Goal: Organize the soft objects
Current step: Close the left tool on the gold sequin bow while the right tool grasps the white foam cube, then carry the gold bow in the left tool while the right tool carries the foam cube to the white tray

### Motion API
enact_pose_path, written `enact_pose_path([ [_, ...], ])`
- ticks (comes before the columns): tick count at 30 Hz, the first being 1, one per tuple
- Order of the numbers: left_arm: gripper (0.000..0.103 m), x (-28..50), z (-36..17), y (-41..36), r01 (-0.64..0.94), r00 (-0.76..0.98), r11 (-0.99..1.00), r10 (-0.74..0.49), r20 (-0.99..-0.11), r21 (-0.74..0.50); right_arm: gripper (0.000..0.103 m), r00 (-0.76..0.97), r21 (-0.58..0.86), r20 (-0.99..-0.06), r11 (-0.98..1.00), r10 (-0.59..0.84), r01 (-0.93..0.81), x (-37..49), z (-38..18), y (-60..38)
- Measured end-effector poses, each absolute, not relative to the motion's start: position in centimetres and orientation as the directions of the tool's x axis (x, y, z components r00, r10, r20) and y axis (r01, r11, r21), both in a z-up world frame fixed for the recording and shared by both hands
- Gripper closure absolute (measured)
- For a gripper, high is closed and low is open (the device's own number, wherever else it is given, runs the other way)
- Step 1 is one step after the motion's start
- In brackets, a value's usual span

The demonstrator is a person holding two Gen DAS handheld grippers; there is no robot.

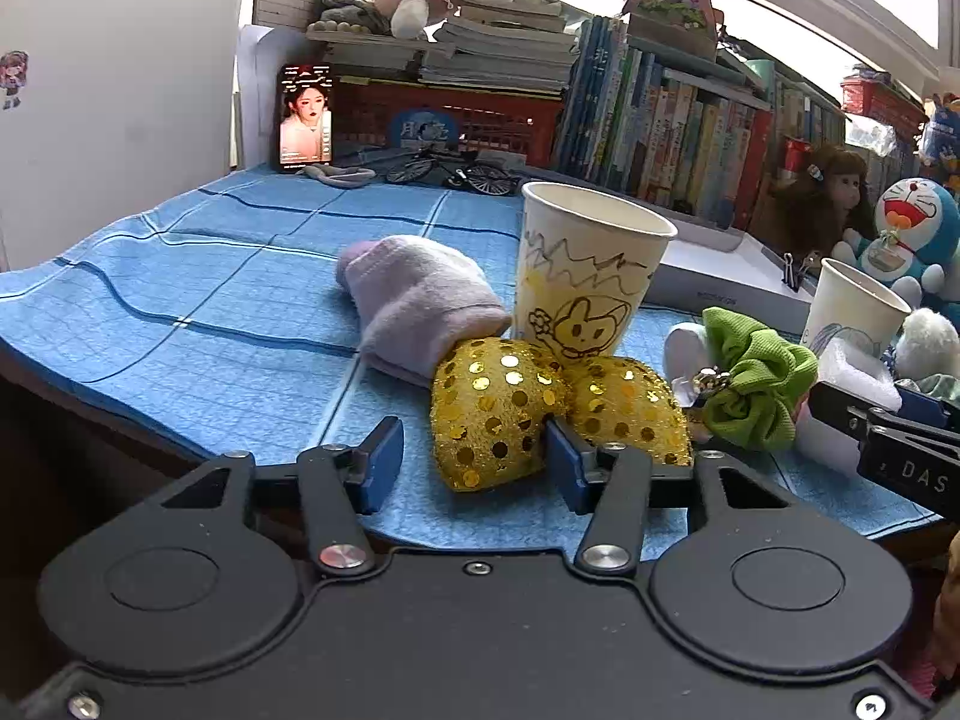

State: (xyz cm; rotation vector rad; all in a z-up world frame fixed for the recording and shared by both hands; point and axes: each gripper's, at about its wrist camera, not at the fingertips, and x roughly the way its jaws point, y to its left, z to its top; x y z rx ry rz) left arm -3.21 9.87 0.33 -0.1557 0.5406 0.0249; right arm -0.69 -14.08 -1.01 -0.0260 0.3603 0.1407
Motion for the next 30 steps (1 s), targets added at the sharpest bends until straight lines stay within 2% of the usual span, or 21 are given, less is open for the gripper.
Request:
enact_pose_path([
  [6, 0.053, -2.6, 0.1, 9.7, -0.04, 0.861, 0.981, -0.063, -0.505, -0.19, 0.027, 0.92, 0.017, -0.367, 0.99, 0.137, -0.14, 0.0, -1.3, -14.0],
  [8, 0.055, -2.5, 0.0, 9.8, -0.035, 0.861, 0.974, -0.084, -0.502, -0.223, 0.034, 0.919, 0.017, -0.368, 0.99, 0.137, -0.141, 0.1, -1.4, -13.9],
  [9, 0.058, -2.5, 0.0, 10.0, -0.035, 0.861, 0.966, -0.101, -0.499, -0.255, 0.036, 0.919, 0.016, -0.369, 0.99, 0.137, -0.141, 0.0, -1.4, -13.9],
  [10, 0.069, -2.6, 0.0, 10.3, -0.038, 0.86, 0.955, -0.118, -0.496, -0.294, 0.037, 0.919, 0.017, -0.368, 0.989, 0.141, -0.145, -0.1, -1.4, -13.9],
  [11, 0.075, -2.7, 0.1, 10.6, -0.049, 0.86, 0.942, -0.13, -0.493, -0.333, 0.038, 0.918, 0.017, -0.369, 0.988, 0.147, -0.151, -0.2, -1.3, -13.9],
  [13, 0.079, -2.8, 0.4, 10.7, -0.052, 0.863, 0.939, -0.128, -0.489, -0.339, 0.039, 0.916, 0.01, -0.37, 0.987, 0.153, -0.16, -0.6, -1.2, -13.9],
  [17, 0.08, -3.8, 1.6, 9.9, -0.021, 0.883, 0.954, -0.122, -0.452, -0.298, 0.04, 0.919, 0.0, -0.356, 0.984, 0.169, -0.181, -1.7, -0.6, -14.0],
  [25, 0.08, -5.6, 5.4, 9.3, 0.061, 0.927, 0.937, -0.181, -0.328, -0.343, 0.04, 0.939, 0.026, -0.289, 0.982, 0.187, -0.188, -2.7, 1.9, -14.9],
  [30, 0.08, -5.8, 7.1, 8.5, 0.09, 0.946, 0.944, -0.181, -0.268, -0.319, 0.04, 0.949, 0.035, -0.263, 0.985, 0.173, -0.169, -2.7, 2.8, -15.4],
])
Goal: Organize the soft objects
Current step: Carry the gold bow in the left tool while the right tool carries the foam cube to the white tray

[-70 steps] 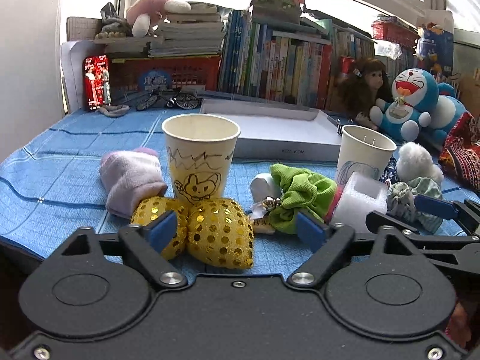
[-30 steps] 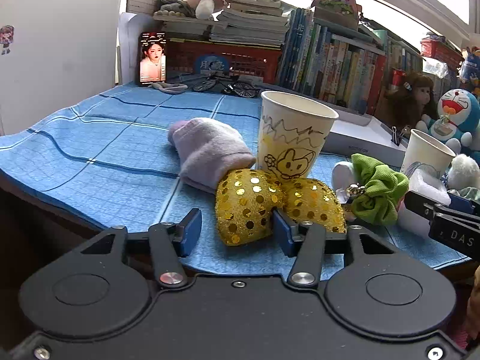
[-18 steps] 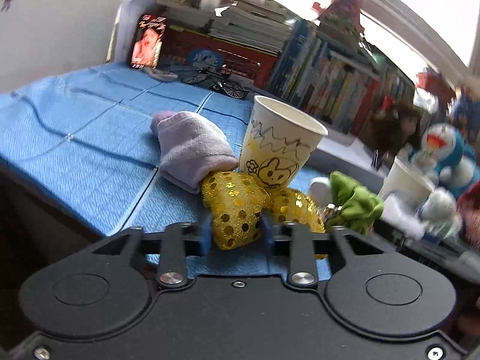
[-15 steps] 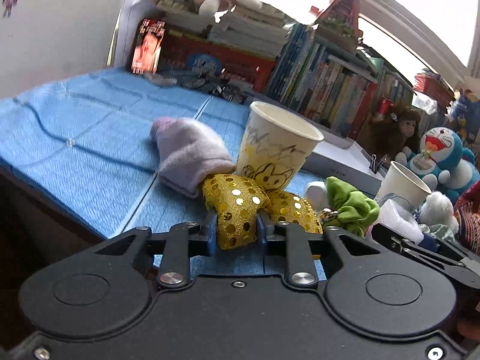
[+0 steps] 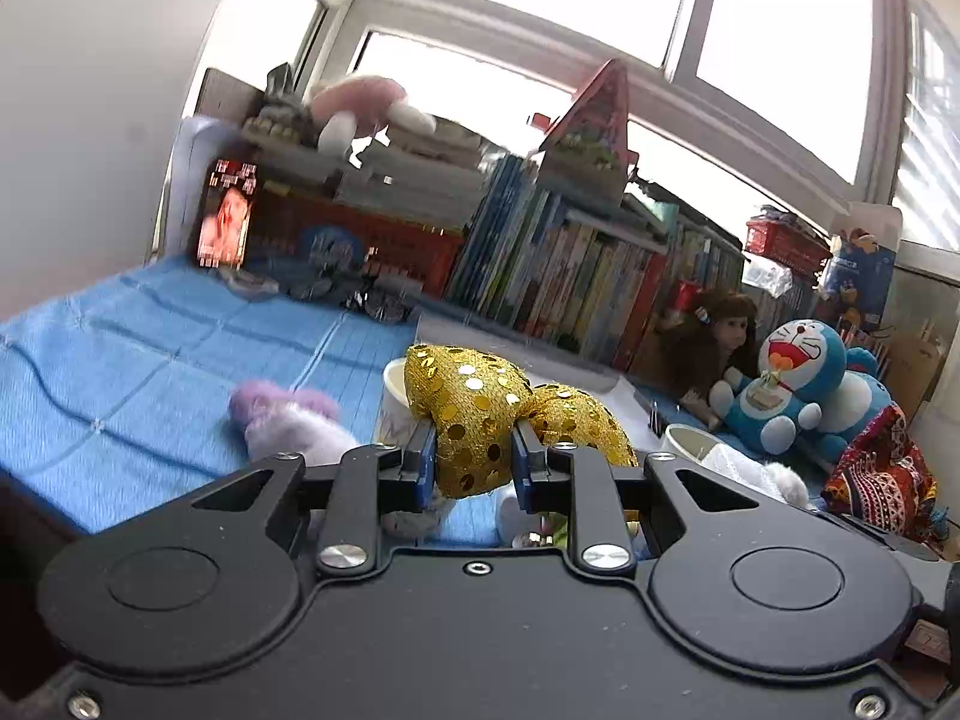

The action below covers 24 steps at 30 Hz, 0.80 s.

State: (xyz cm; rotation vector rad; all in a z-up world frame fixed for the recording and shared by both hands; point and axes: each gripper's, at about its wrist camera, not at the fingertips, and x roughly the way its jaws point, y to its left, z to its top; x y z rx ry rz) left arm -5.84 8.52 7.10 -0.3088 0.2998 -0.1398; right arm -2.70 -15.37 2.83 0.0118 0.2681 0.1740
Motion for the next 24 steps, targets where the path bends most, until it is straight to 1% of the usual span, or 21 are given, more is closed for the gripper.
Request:
enact_pose_path([
  [8, 0.08, -5.4, 8.3, 7.4, 0.116, 0.954, 0.949, -0.189, -0.235, -0.293, 0.04, 0.961, 0.036, -0.236, 0.99, 0.144, -0.14, -2.7, 3.8, -16.7],
  [14, 0.08, -4.2, 9.3, 6.9, 0.138, 0.954, 0.946, -0.206, -0.217, -0.293, 0.04, 0.96, 0.071, -0.231, 0.987, 0.156, -0.144, -2.3, 4.7, -17.5],
  [17, 0.08, -3.4, 9.8, 6.6, 0.149, 0.954, 0.946, -0.214, -0.208, -0.288, 0.04, 0.964, 0.074, -0.209, 0.986, 0.165, -0.153, -2.5, 5.2, -17.7],
  [20, 0.08, -2.4, 10.1, 6.2, 0.156, 0.951, 0.947, -0.221, -0.216, -0.282, 0.041, 0.969, 0.042, -0.195, 0.988, 0.152, -0.146, -2.4, 5.4, -17.5],
  [24, 0.08, -0.9, 10.5, 6.1, 0.164, 0.942, 0.94, -0.239, -0.236, -0.3, 0.041, 0.968, 0.053, -0.189, 0.986, 0.164, -0.157, -2.1, 5.7, -17.8],
])
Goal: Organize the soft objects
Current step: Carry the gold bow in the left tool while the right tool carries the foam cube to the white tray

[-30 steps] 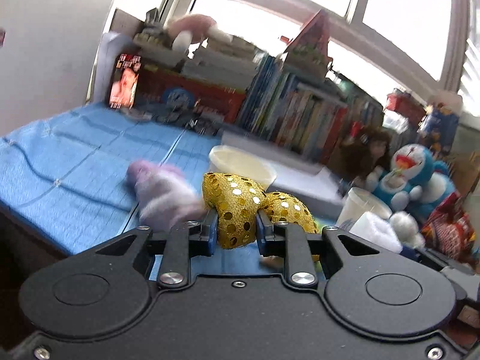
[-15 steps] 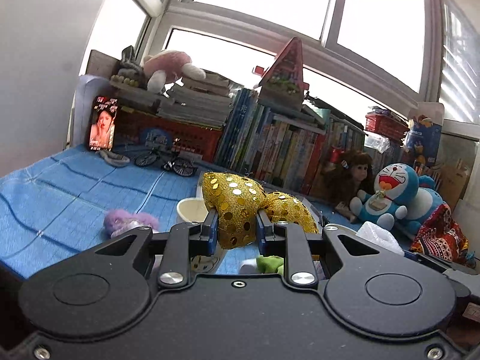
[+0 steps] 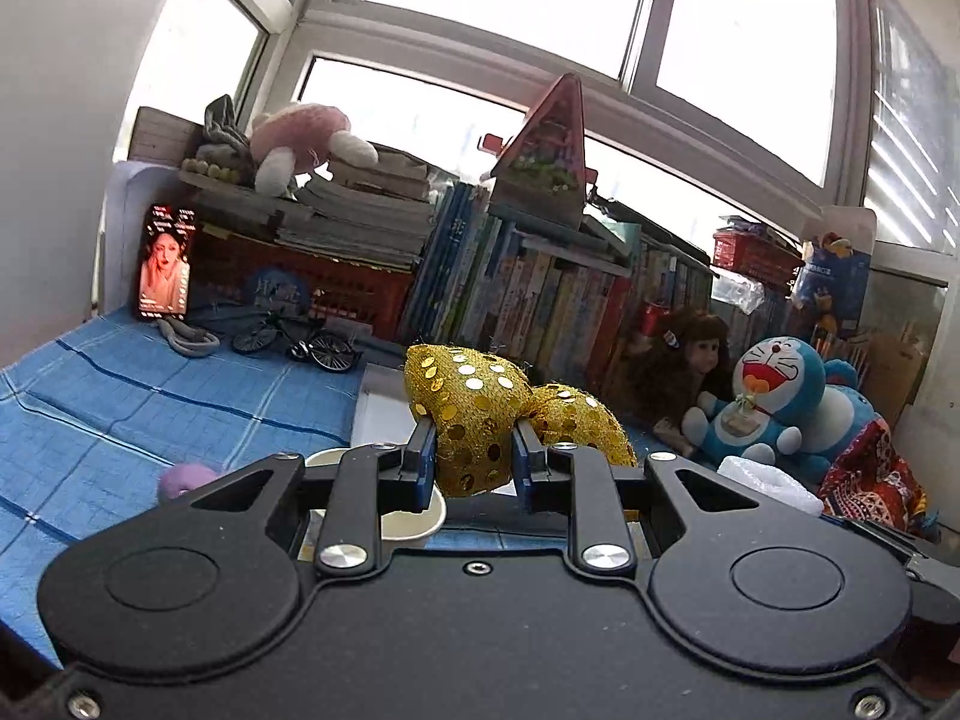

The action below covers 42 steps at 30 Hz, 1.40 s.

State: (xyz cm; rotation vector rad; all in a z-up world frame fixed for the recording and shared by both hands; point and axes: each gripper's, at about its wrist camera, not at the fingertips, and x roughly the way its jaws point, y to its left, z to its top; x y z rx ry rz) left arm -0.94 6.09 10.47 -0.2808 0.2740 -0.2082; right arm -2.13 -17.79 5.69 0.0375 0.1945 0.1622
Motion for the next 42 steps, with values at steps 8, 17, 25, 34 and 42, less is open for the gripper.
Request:
enact_pose_path([
  [8, 0.08, 2.6, 12.5, 6.1, 0.181, 0.929, 0.939, -0.261, -0.264, -0.292, 0.041, 0.967, 0.131, -0.175, 0.978, 0.185, -0.163, 0.2, 8.2, -19.8],
  [17, 0.08, 7.6, 15.2, 5.6, 0.184, 0.92, 0.942, -0.266, -0.287, -0.282, 0.041, 0.953, 0.178, -0.223, 0.97, 0.203, -0.165, 5.0, 10.4, -21.6],
  [25, 0.079, 13.8, 16.4, 5.4, 0.168, 0.876, 0.936, -0.286, -0.387, -0.31, 0.041, 0.915, 0.208, -0.333, 0.965, 0.226, -0.162, 10.6, 11.9, -23.1],
  [34, 0.079, 22.0, 13.7, 5.0, 0.083, 0.733, 0.919, -0.318, -0.601, -0.385, 0.041, 0.782, 0.258, -0.564, 0.956, 0.266, -0.139, 18.5, 10.2, -24.0],
  [42, 0.079, 26.8, 9.7, 3.8, -0.002, 0.601, 0.907, -0.336, -0.725, -0.422, 0.041, 0.624, 0.298, -0.739, 0.954, 0.255, -0.036, 24.2, 7.4, -24.0],
])
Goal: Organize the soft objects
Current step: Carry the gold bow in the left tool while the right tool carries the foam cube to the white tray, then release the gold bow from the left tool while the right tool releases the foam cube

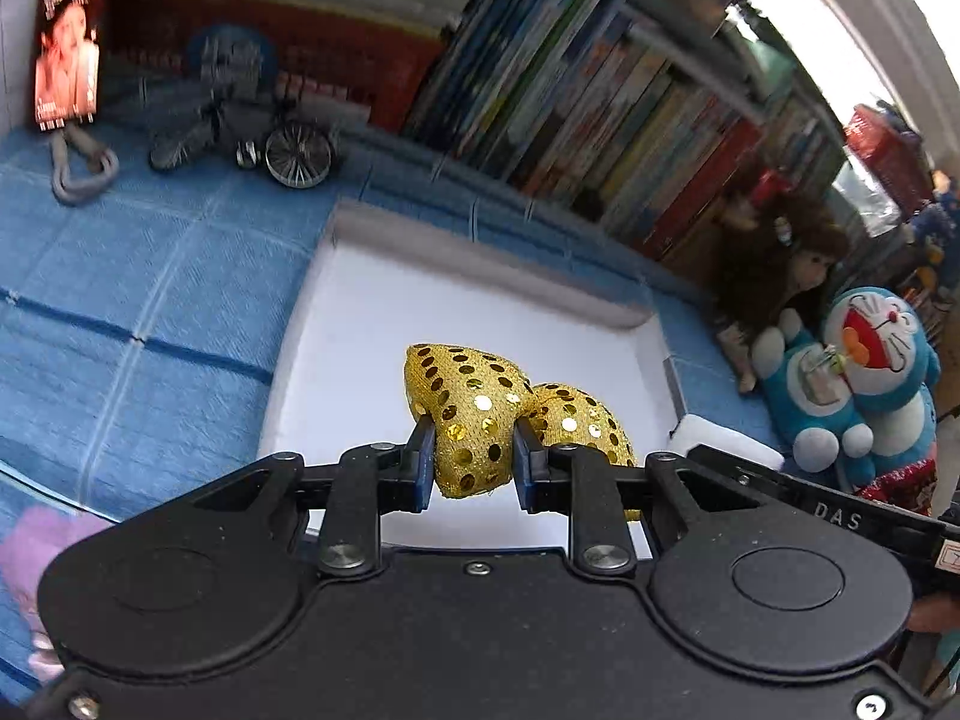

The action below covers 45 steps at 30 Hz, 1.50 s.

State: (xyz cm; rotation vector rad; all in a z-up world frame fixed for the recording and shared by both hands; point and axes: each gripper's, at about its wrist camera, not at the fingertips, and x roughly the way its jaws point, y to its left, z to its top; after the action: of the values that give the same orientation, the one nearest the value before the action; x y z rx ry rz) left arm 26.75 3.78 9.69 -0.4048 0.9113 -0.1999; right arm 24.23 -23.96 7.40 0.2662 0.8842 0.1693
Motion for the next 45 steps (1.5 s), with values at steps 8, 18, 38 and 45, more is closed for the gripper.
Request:
enact_pose_path([
  [8, 0.079, 28.7, 7.4, 2.1, -0.037, 0.556, 0.925, -0.295, -0.777, -0.377, 0.04, 0.567, 0.245, -0.796, 0.969, 0.212, -0.019, 25.9, 5.5, -23.1],
  [18, 0.078, 29.5, 5.2, 0.9, -0.051, 0.494, 0.931, -0.291, -0.819, -0.361, 0.039, 0.532, 0.234, -0.82, 0.972, 0.213, -0.029, 26.6, 4.7, -22.6],
  [38, 0.069, 29.3, 4.5, 1.2, -0.053, 0.463, 0.922, -0.317, -0.828, -0.383, 0.039, 0.481, 0.42, -0.792, 0.907, 0.375, -0.016, 27.2, 3.8, -23.3],
  [45, 0.069, 29.6, 4.2, 1.2, -0.05, 0.448, 0.924, -0.319, -0.835, -0.379, 0.039, 0.457, 0.474, -0.782, 0.88, 0.424, -0.007, 27.9, 3.0, -23.7],
])
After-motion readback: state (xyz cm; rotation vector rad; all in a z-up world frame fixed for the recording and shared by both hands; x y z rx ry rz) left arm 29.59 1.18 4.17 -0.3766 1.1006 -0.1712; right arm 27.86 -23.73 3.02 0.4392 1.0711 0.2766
